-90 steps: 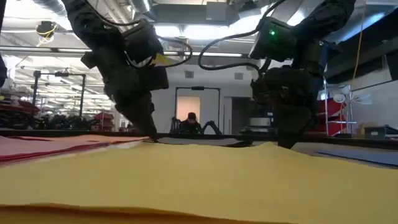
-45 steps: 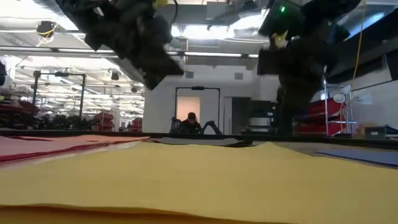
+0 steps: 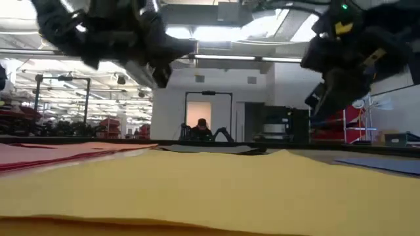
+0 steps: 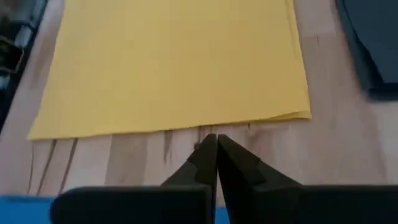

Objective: Organize paper
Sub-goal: Return to Home Position

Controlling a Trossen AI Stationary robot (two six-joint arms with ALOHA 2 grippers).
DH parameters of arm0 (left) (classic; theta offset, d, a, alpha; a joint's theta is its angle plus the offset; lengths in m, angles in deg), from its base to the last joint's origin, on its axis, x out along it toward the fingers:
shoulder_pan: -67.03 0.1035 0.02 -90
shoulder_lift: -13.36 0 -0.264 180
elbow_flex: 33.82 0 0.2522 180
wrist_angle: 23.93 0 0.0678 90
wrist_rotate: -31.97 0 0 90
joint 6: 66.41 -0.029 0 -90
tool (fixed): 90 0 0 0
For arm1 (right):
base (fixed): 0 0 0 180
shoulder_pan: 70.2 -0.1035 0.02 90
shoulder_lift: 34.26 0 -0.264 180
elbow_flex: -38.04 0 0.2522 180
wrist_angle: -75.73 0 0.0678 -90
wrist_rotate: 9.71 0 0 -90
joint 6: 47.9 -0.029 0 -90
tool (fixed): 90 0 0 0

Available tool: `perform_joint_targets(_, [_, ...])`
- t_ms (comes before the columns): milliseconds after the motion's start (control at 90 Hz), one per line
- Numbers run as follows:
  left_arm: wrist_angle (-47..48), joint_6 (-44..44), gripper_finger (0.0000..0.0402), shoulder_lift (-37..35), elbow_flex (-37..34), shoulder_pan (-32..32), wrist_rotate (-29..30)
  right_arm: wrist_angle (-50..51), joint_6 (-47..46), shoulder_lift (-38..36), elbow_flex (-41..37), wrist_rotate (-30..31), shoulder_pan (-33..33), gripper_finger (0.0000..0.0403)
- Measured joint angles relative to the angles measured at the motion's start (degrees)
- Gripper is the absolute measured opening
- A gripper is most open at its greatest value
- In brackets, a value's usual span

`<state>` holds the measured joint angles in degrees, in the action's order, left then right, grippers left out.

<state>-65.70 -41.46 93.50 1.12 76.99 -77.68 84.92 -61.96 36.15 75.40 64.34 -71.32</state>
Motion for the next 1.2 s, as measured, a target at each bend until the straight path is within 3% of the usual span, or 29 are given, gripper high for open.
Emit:
perform_joint_targets(111, [-6.1,-0.4,0.0,0.0,-6.8,-0.1,0.6,-9.0,-0.8,0.0,-4.0,1.5,0.0,0.0])
perform_joint_targets(378, [-25.7,-1.0,0.0,-0.4,-20.9,-0.5,3.8,-16.5,-0.3,-0.2,-9.7,3.9,0.0,0.0])
perform_joint_targets(578, [-17.1,-1.0,0.0,-4.1,-20.7,-3.4,5.1,-17.8,-0.3,-5.4,-14.3,4.9,0.0,0.0])
perform_joint_targets(789, [-10.8,-1.7,0.0,-8.8,-20.7,-7.6,10.8,-16.6,-1.2,-15.7,-18.0,7.5,0.0,0.0])
perform_joint_targets(1200, [-4.5,-8.4,0.0,-16.4,-20.7,-8.3,14.6,-2.6,-2.1,-39.7,-18.6,10.5,-1.3,0.0])
